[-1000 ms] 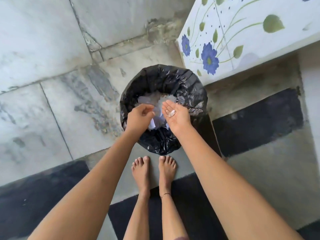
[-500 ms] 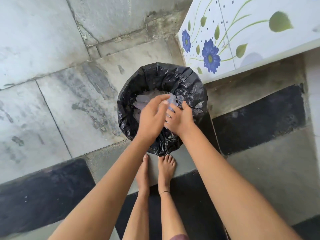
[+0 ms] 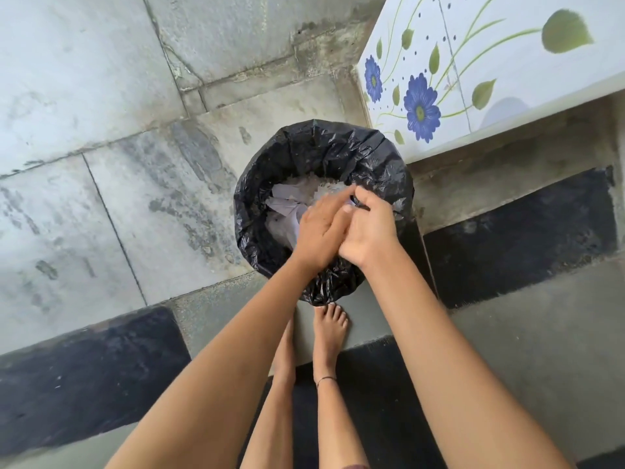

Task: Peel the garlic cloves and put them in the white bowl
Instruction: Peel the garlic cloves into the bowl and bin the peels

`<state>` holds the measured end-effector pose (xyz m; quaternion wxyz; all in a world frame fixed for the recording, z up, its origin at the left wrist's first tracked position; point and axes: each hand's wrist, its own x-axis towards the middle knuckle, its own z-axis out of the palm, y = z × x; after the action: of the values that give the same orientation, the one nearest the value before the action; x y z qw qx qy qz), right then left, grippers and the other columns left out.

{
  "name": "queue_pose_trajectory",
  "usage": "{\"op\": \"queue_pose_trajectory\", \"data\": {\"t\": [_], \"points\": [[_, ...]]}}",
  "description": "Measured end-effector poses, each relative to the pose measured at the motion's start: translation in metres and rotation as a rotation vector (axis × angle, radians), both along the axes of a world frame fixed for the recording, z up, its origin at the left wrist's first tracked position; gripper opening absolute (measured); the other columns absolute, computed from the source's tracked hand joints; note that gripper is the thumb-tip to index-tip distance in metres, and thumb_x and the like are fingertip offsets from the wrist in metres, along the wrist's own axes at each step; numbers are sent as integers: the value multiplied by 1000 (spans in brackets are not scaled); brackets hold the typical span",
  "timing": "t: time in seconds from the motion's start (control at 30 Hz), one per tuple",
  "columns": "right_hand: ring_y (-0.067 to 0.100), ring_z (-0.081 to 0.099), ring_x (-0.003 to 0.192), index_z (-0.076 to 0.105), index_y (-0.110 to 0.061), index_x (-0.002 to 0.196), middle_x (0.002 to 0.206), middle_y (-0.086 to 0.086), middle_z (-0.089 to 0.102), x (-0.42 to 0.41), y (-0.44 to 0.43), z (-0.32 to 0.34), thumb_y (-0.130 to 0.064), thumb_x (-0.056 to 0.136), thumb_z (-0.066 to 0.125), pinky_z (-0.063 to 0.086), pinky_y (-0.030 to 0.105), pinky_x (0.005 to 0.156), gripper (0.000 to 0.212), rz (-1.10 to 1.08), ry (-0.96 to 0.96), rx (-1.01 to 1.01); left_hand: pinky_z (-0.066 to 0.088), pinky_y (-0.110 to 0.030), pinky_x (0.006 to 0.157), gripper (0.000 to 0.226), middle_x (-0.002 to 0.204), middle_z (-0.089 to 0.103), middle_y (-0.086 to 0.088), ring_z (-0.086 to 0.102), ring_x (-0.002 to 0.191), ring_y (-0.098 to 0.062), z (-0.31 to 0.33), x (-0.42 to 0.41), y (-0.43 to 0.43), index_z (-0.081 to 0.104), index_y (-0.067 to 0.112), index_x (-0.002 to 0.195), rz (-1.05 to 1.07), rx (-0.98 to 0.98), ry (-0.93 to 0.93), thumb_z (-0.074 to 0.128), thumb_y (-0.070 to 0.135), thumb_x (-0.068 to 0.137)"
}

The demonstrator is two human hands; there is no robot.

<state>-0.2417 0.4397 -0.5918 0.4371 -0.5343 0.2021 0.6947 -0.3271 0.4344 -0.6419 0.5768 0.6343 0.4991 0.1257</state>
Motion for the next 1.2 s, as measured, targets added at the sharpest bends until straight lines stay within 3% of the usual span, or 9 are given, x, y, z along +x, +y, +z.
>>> {"op": "queue_pose_trajectory", "data": {"t": [0.07, 0.1, 0.2, 0.27, 0.47, 0.7, 0.87, 1.07, 1.2], "points": [[28, 37, 133, 39, -12, 141, 145, 10, 41, 0, -7, 6, -37, 99, 34, 30, 39, 106, 50, 68, -44, 28, 31, -42, 108, 38, 143, 44, -10, 38, 132, -27, -20, -29, 7, 52, 15, 132, -17, -143, 431, 35, 28, 100], [24, 39, 133, 40, -15, 140, 144, 5, 42, 0, -11, 5, -35, 99, 35, 31, 35, 103, 46, 160, -165, 43, 36, -40, 104, 37, 142, 44, -10, 42, 128, -28, -24, -40, 11, 52, 14, 131, -24, -179, 525, 39, 26, 99], [13, 45, 126, 45, -15, 137, 140, 0, 47, 7, -27, 4, -23, 98, 43, 33, 25, 98, 40, 437, -666, 7, 38, -31, 97, 37, 139, 48, -6, 47, 124, -24, -10, -47, 9, 53, 15, 130, 66, -123, 439, 48, 22, 94], [13, 43, 127, 45, -13, 137, 141, 1, 47, 8, -40, 3, -19, 96, 46, 34, 29, 105, 41, 642, -901, 48, 38, -27, 92, 35, 136, 52, -4, 49, 122, -21, 8, -47, 4, 55, 16, 127, 96, -89, 396, 51, 22, 93], [21, 42, 130, 43, -10, 138, 142, 7, 46, -6, -64, 69, -20, 94, 50, 31, 39, 108, 46, 861, -1108, 80, 33, -24, 92, 30, 132, 53, -3, 47, 124, -20, 105, -59, -5, 60, 14, 120, 156, 30, 368, 57, 20, 90], [23, 43, 129, 45, -6, 136, 140, 9, 48, 6, -93, 262, -20, 91, 56, 29, 40, 109, 49, 882, -1414, 221, 34, -31, 102, 43, 147, 39, -2, 40, 131, -21, 316, -52, -26, 54, 20, 130, 86, 201, 343, 60, 24, 88], [31, 51, 121, 51, 0, 130, 132, 15, 54, -1, -146, 410, -11, 87, 60, 38, 39, 101, 45, 675, -1669, 373, 33, -31, 102, 42, 144, 42, 0, 42, 129, -21, 464, -64, -66, 55, 19, 129, 23, 407, 268, 60, 24, 87], [30, 50, 123, 48, -2, 133, 135, 14, 52, 10, -221, 526, -10, 88, 61, 37, 33, 100, 48, 328, -1832, 395, 36, -21, 92, 42, 131, 57, 4, 54, 118, -16, 579, -33, -130, 55, 17, 127, -42, 630, 65, 64, 20, 86], [31, 53, 120, 50, 1, 130, 131, 15, 55, 30, -273, 568, -10, 86, 62, 42, 38, 99, 47, 218, -1993, 382, 42, -31, 99, 44, 136, 53, 3, 52, 122, -17, 620, 9, -166, 54, 17, 129, -194, 774, -6, 63, 22, 87]]}}
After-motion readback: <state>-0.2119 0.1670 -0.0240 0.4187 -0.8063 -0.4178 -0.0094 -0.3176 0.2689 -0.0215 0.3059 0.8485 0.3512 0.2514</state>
